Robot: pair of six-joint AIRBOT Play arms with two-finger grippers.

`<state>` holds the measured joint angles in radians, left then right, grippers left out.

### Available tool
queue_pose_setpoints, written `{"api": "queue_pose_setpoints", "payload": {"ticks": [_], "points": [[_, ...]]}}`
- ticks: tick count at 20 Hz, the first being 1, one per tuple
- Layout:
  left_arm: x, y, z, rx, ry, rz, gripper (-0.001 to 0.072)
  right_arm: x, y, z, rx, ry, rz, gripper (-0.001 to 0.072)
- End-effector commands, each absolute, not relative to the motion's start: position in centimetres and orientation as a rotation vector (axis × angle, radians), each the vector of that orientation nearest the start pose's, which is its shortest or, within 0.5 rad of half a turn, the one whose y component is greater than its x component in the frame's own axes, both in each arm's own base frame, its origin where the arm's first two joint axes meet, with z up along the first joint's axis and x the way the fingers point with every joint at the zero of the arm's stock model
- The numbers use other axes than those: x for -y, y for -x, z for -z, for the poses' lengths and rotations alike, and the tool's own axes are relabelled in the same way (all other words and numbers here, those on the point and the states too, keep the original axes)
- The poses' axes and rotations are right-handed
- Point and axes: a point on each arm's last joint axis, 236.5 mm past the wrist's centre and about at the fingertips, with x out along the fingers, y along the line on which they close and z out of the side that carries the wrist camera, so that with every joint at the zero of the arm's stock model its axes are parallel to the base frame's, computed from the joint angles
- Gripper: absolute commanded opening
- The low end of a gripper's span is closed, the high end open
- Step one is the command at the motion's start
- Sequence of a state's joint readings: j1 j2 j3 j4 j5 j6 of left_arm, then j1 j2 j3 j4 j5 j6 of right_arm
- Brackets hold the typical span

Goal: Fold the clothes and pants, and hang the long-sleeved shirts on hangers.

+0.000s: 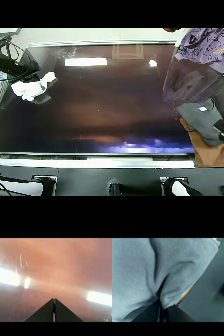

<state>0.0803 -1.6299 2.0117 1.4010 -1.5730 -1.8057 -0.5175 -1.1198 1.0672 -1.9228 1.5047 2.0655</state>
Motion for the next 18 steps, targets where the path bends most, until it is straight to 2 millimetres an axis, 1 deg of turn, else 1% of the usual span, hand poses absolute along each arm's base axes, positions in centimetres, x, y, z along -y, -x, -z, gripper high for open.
{"api": "queue_pose_setpoints", "payload": {"ticks": [1, 2, 3, 4, 9, 12, 17, 18], "points": [[0.0, -47.5, -13.5, -1.183, 0.352, -0.067, 0.002, 21.0, -16.2, -1.5, -1.517, -0.395, 1.127, 0.0028], [0.0, -47.6, -13.6, -1.179, 0.352, -0.067, 0.0019, 21.3, -15.7, -1.3, -1.519, -0.386, 1.158, 0.0028], [0.0, -47.7, -13.6, -1.175, 0.352, -0.067, 0.002, 21.3, -15.6, -1.0, -1.52, -0.382, 1.163, 0.0028], [0.0, -47.8, -13.6, -1.172, 0.353, -0.066, 0.002, 21.2, -15.5, -0.7, -1.525, -0.379, 1.16, 0.0029], [-0.1, -47.8, -13.7, -1.169, 0.352, -0.066, 0.002, 20.6, -13.6, 0.6, -1.584, -0.374, 1.2, 0.0028], [0.0, -47.8, -13.7, -1.169, 0.353, -0.066, 0.002, 21.1, -13.2, 0.8, -1.587, -0.343, 1.21, 0.0028], [-0.1, -47.8, -13.7, -1.169, 0.35, -0.065, 0.002, 21.1, -13.0, 0.7, -1.588, -0.34, 1.223, 0.003], [0.0, -47.8, -13.7, -1.169, 0.35, -0.064, 0.002, 21.2, -12.8, 0.6, -1.592, -0.334, 1.229, 0.0077]]}}
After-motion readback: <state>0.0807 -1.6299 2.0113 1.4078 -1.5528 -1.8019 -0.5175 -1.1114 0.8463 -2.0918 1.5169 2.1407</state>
